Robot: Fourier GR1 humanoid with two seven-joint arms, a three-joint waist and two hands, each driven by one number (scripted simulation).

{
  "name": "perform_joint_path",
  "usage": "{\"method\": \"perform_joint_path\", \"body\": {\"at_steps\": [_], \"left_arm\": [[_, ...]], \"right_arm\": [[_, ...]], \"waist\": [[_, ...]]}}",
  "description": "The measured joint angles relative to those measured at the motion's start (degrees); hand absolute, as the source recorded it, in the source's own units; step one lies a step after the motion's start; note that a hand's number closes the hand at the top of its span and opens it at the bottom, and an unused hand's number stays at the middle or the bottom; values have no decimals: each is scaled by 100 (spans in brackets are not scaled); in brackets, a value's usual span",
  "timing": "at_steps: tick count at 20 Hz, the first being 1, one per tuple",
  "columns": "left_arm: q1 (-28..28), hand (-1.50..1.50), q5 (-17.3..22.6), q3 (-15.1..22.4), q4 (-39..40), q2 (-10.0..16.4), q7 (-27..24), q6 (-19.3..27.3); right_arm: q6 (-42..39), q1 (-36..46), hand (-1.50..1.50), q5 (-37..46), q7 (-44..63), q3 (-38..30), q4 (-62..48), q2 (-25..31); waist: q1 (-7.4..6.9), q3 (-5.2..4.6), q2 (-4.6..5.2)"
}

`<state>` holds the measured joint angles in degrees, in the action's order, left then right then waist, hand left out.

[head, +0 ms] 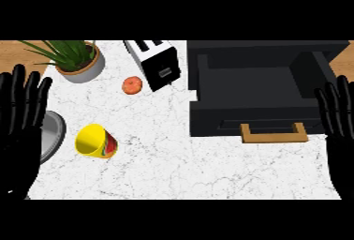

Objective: Pick up the cup, place it into the drawer and close the drawer

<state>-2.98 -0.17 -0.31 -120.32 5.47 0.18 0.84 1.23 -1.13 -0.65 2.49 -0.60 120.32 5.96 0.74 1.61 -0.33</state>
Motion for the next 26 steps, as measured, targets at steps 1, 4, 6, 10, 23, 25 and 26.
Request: {"method": "perform_joint_path", "body": {"at_steps": [1,4,6,10,23,25,26], "left_arm": [[-89,-150,110,-23,14,78,44,-115],[-116,-150,866,-11,136,393,-89,-915],[-90,-150,1453,90,196,629,-174,-1587],[181,-150,2781,-9,834,1023,130,-2544],[-970,-150,3616,-899,4329,1965,-99,-4682],[-1158,-150,3277,-987,4845,1966,-362,-4899],[-1166,-150,2963,-991,5047,1891,-599,-4950]], "right_arm": [[11,-74,-150,15,-41,30,43,-38],[-24,-10,-150,-12,-166,56,43,-60],[-69,30,-150,-4,-215,98,68,-41],[-394,65,-150,-134,-6,249,-82,143],[-722,994,-150,-361,101,20,-1117,292],[-753,1018,-150,-316,60,26,-1183,289],[-757,1033,-150,-313,54,23,-1172,286]], "waist": [[-4,-34,6],[-27,-108,24],[-22,-142,34],[-64,-171,78],[-41,-166,56],[-36,-166,52],[-29,-166,54]]}}
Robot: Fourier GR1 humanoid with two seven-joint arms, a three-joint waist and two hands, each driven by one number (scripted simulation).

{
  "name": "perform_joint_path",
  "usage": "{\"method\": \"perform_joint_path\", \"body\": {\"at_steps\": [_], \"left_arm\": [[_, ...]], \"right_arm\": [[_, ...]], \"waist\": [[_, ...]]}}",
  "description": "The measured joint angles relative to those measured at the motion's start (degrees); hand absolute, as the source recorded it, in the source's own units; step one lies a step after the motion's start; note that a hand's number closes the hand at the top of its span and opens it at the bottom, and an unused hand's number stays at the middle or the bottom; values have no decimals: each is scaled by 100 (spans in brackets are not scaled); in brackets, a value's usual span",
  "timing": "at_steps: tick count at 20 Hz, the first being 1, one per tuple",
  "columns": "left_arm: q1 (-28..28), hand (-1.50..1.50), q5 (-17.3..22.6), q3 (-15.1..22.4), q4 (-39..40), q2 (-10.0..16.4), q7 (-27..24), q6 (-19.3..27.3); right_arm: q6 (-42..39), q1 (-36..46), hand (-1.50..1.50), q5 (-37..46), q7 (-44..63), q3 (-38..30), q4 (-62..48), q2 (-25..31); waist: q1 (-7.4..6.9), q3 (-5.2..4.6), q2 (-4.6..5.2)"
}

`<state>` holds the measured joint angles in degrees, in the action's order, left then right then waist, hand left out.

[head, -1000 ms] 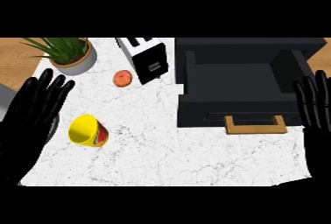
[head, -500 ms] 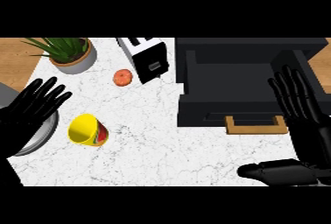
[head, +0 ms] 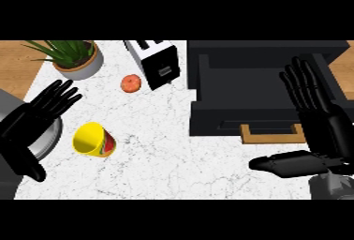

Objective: Pick up the cup, place it into the drawer and close the drawer

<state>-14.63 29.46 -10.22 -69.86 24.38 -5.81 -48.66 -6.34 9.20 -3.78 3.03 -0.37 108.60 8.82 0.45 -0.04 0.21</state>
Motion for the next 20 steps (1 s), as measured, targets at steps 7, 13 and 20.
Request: {"method": "perform_joint_path", "body": {"at_steps": [7,13,20], "left_arm": [[-279,-150,-1591,-25,1462,-75,-1220,148],[-565,-150,-2604,149,2813,79,-2353,603],[-938,-150,-3213,429,3958,15,-3244,1227]], "right_arm": [[-138,291,-150,-131,57,-226,-132,120],[-193,461,-150,-210,140,-332,-166,169],[-145,622,-150,-207,328,-339,-114,167]], "waist": [[13,-3,1],[48,-9,15],[113,-19,40]]}}
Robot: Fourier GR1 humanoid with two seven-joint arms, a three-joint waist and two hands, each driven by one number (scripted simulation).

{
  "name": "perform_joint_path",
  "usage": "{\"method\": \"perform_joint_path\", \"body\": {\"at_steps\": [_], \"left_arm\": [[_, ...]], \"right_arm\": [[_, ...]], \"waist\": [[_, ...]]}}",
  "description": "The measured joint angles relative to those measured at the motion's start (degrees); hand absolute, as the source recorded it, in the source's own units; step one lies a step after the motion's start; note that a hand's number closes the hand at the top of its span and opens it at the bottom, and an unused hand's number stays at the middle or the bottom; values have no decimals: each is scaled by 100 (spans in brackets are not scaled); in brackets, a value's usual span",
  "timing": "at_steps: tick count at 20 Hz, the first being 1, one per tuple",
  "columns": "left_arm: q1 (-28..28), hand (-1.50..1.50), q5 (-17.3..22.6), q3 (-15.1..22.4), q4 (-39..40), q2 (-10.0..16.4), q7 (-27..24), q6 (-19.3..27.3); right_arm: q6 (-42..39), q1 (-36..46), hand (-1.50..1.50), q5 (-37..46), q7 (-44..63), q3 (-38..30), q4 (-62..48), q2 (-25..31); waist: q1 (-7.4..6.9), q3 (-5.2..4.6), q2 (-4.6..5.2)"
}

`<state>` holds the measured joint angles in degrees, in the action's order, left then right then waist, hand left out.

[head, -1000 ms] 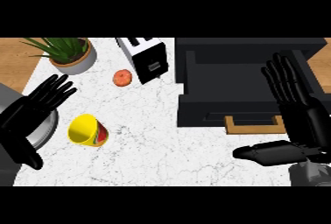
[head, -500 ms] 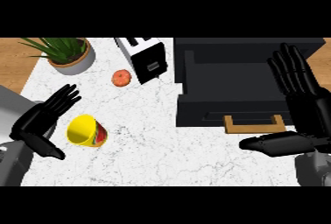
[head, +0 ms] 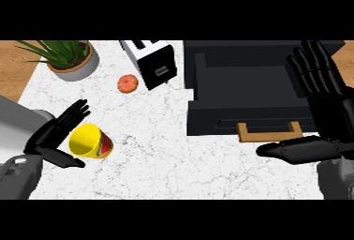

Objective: Pick up the cup, place it into the drawer and close the drawer

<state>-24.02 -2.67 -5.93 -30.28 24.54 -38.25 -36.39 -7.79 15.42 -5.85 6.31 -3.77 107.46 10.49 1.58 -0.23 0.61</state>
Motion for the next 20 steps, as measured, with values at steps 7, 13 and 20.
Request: {"method": "perform_joint_path", "body": {"at_steps": [7,13,20], "left_arm": [[-168,-150,-300,220,659,-145,-698,446],[-229,-150,-385,320,1017,-211,-1080,618],[-342,-150,-505,465,1277,-366,-1394,797]], "right_arm": [[-31,113,-150,-54,-28,-55,-103,6],[-71,114,-150,-113,53,-62,-18,33],[-175,71,-150,-228,-37,-186,-90,97]], "waist": [[48,-10,24],[91,-16,37],[107,-17,49]]}}
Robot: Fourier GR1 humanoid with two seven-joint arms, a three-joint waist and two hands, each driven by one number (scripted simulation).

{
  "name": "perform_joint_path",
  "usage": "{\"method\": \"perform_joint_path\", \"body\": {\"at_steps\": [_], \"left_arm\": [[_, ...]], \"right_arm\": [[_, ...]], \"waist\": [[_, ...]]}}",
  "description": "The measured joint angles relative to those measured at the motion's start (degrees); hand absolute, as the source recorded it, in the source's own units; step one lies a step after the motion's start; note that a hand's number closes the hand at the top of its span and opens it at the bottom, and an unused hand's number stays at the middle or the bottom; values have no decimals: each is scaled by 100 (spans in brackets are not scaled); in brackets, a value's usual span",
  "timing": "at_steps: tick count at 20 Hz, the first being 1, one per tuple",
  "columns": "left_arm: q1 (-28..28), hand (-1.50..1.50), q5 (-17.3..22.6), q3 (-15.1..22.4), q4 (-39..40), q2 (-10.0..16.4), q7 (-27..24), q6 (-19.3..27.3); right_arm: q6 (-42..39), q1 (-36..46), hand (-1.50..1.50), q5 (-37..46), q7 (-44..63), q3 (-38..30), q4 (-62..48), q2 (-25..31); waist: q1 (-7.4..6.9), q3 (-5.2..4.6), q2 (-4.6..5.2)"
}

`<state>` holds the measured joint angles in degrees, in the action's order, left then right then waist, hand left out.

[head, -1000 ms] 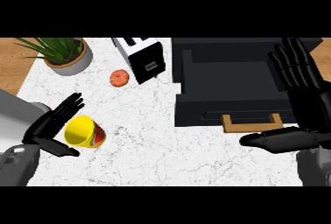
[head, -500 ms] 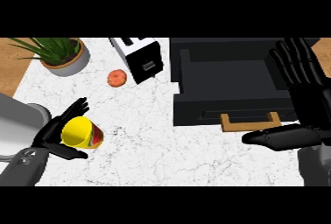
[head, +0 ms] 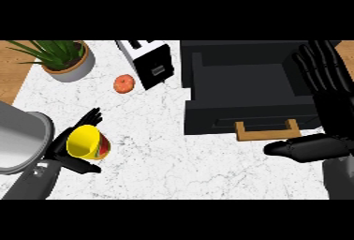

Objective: Pick up the cup, place it into the drawer and close the drawer

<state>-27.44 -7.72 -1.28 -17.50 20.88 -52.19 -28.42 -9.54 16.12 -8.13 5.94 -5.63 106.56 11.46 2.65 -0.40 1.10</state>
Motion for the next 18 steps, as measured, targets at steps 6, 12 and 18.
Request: {"method": "perform_joint_path", "body": {"at_steps": [6,12,18], "left_arm": [[-180,-150,-19,73,153,-170,-63,24],[-255,150,71,153,189,-317,63,-304],[-227,150,111,156,-132,-480,-397,88]], "right_arm": [[-8,104,-150,41,60,28,-52,29],[-19,115,-150,75,57,30,-77,50],[11,142,-150,101,91,-6,-108,69]], "waist": [[0,0,2],[5,3,0],[-31,1,-7]]}}
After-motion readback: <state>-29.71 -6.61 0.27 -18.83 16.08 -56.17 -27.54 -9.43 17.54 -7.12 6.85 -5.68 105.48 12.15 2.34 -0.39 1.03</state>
